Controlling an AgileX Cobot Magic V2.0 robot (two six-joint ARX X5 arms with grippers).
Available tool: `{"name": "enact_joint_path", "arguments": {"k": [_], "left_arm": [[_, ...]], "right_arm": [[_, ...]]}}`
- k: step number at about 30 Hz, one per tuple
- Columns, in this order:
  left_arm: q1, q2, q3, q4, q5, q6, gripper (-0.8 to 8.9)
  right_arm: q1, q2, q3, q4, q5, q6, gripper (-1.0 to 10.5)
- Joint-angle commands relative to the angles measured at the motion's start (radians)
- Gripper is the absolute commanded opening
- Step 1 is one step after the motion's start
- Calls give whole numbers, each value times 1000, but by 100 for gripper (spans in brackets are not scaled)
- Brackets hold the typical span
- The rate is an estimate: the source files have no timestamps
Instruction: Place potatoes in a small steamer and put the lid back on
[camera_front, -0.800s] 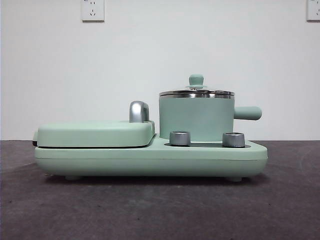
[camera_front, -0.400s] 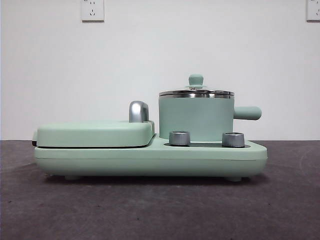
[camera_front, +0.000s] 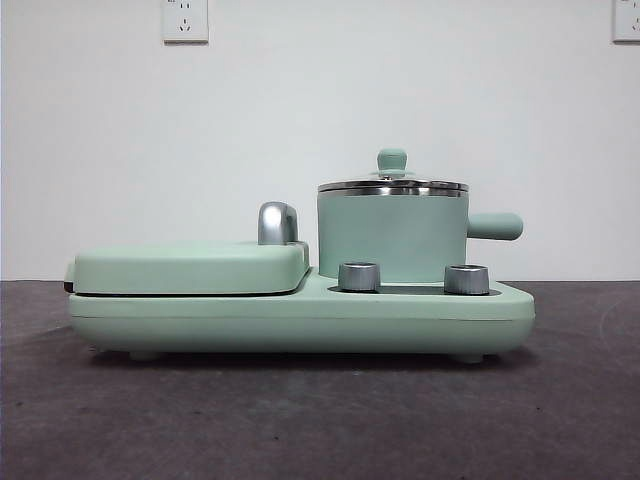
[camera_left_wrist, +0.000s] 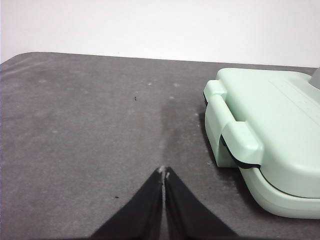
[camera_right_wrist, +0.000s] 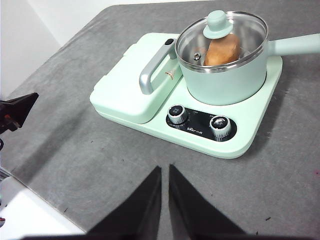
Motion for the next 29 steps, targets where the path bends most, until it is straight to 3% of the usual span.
{"name": "enact_joint_path", "arguments": {"k": [1,5,11,14,20,24,26,29], "left_arm": [[0,-2,-18,13,-1,-3,6],[0,-2,-18,13,-1,-3,6],[0,-2,-18,13,-1,-3,6],[0,-2,-18,13,-1,-3,6],[0,-2,-18,13,-1,-3,6],[0,-2,-18,13,-1,-3,6],[0,-2,-18,13,-1,-3,6],[0,-2,-18,13,-1,-3,6]], "right_arm": [[7,4,5,12,1,-8,21],[-21,-30,-71,132,6,-9,21],[-275,-208,-491,738,-16,-12,21],[-406,-294,-685,887,39,-61,21],[-525,-403,-907,898,87,-133,21],[-526,-421,-912,753,118,-195,21],[-524,-421,-912,755,132,-242,21],[-523,-421,-912,752,132,-255,21]]}}
